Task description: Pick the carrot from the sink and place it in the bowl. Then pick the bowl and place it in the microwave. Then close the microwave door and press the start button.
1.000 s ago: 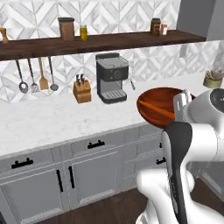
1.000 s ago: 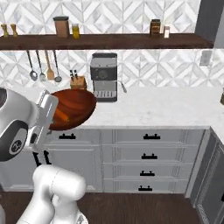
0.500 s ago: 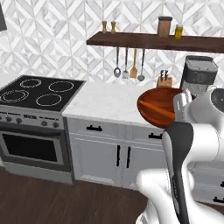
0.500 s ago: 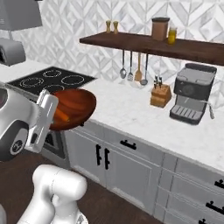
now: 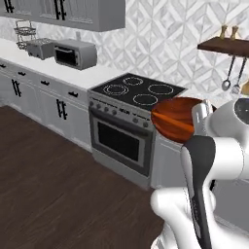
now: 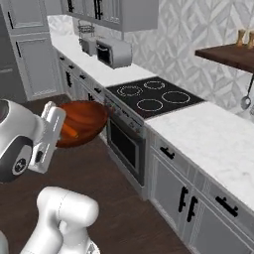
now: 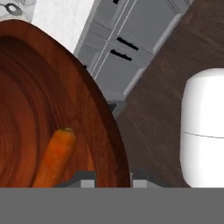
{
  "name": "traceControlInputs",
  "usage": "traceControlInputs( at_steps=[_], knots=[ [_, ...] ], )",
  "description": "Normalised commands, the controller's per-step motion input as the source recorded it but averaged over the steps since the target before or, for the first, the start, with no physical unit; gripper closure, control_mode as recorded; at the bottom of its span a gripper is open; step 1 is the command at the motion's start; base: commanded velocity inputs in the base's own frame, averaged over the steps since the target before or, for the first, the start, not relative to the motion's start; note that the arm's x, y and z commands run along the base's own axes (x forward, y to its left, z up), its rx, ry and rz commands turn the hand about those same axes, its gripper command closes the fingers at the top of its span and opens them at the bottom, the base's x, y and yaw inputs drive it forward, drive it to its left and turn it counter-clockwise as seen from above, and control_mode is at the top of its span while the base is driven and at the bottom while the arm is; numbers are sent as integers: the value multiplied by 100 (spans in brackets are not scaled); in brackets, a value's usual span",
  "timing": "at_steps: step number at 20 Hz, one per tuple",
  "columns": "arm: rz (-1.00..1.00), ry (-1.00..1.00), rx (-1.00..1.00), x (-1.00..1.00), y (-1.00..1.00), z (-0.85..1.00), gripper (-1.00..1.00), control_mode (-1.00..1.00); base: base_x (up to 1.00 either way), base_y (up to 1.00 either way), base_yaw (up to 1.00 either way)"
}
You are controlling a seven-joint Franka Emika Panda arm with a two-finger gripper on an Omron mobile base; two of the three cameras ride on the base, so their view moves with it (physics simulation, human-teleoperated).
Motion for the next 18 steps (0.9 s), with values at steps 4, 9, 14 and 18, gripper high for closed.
traceControlInputs(
  at_steps=[4,9,14,18],
  knots=[
    [0,0,0,0,0,0,100,100,0,43,72],
    [0,0,0,0,0,0,100,100,16,14,73],
    [0,0,0,0,0,0,100,100,62,-11,70],
    [0,0,0,0,0,0,100,100,100,-26,64]
  ],
)
